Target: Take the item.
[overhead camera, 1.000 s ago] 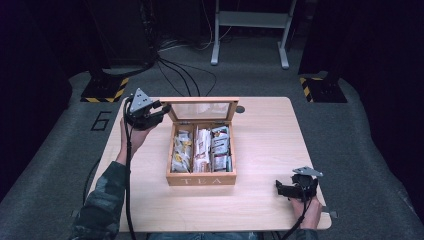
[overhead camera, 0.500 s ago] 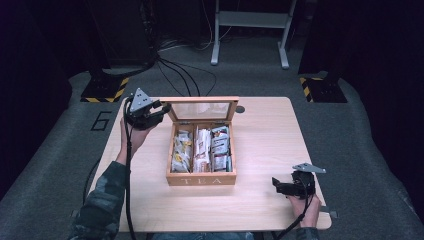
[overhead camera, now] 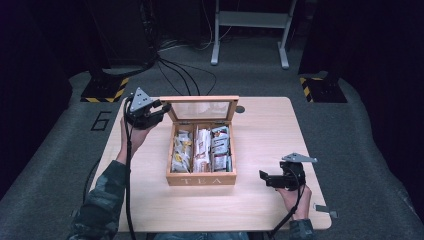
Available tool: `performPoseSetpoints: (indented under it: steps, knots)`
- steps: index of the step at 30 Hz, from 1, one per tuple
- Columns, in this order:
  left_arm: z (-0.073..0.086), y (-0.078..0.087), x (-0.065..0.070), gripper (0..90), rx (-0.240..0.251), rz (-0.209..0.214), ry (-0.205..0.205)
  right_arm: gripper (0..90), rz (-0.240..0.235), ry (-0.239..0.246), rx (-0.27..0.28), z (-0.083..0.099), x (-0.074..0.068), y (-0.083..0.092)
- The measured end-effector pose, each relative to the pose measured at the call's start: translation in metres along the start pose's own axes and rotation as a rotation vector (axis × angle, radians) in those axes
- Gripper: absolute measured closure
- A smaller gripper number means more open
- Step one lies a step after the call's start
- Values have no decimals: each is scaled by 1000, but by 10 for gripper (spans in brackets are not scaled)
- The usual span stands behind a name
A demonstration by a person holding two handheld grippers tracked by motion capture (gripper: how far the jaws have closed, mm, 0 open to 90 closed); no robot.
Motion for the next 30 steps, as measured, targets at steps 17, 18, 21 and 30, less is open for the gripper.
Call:
performPoseSetpoints:
  steps: [17,18,21,30]
  knots:
    - [-1,-1,-1,649,2,-4,8,77,-115,91,24,-53,-38,-12]
    - [-1,-1,-1,649,2,-3,10,77,-125,94,22,-56,-41,-13]
    - [-1,-2,-2,648,6,-2,13,80,-148,125,13,-67,-52,-17]
    - [0,-1,-1,648,13,-2,14,114,-245,186,13,-98,-82,-40]
Point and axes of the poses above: each handheld gripper's, and its own axes: y roughly backward along the jaws, z roughly out of its underside, x roughly to its right, the point moved 3 cm from there along -y, roughly forward along the jaws, and after that the axes turned 6 degrees about y, right-handed, at the moved point
